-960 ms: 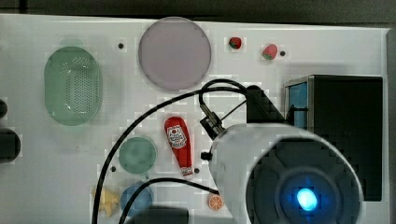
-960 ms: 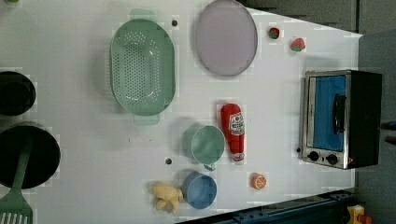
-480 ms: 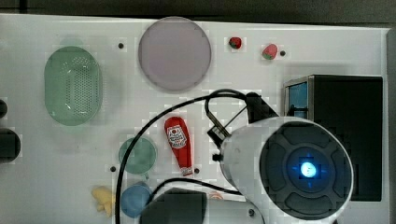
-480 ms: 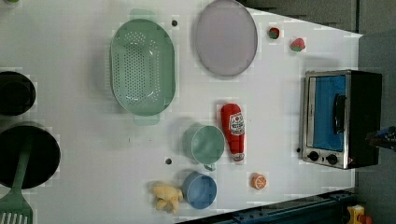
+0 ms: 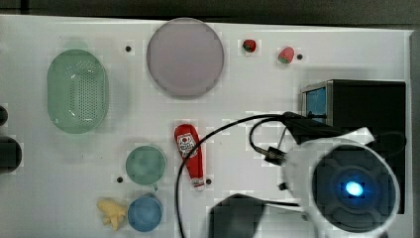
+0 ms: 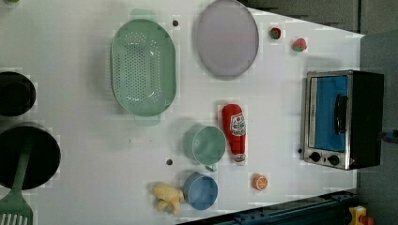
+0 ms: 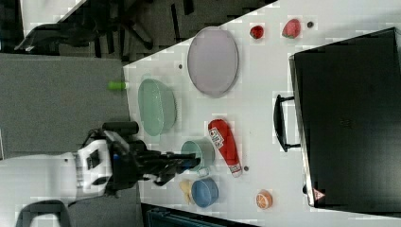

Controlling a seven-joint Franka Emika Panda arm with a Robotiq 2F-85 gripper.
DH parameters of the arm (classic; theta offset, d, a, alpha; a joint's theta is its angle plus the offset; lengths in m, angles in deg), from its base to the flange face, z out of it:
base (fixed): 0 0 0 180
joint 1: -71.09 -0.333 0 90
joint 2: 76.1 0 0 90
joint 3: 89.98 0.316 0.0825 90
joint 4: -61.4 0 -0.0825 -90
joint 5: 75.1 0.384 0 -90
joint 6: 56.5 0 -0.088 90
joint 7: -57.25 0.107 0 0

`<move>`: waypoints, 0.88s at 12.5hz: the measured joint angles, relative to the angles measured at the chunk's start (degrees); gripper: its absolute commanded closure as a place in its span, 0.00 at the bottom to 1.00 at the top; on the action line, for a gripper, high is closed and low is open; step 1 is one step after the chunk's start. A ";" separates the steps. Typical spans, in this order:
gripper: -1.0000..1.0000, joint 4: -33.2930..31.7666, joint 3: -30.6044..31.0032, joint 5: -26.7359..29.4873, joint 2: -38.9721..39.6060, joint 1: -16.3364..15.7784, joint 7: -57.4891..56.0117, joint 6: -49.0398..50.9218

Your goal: Flap open oven.

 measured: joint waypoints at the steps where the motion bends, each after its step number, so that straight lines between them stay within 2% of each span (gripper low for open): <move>1: 0.82 -1.12 -1.46 -0.57 0.10 0.29 -3.86 -2.52; 5: 0.82 -3.69 -7.46 -0.60 2.76 1.99 -15.28 -15.35; 7: 0.82 -3.80 -9.67 -0.56 5.58 2.13 -18.10 -18.28; 11: 0.82 -4.36 -11.24 -0.81 15.59 2.40 -22.38 -28.21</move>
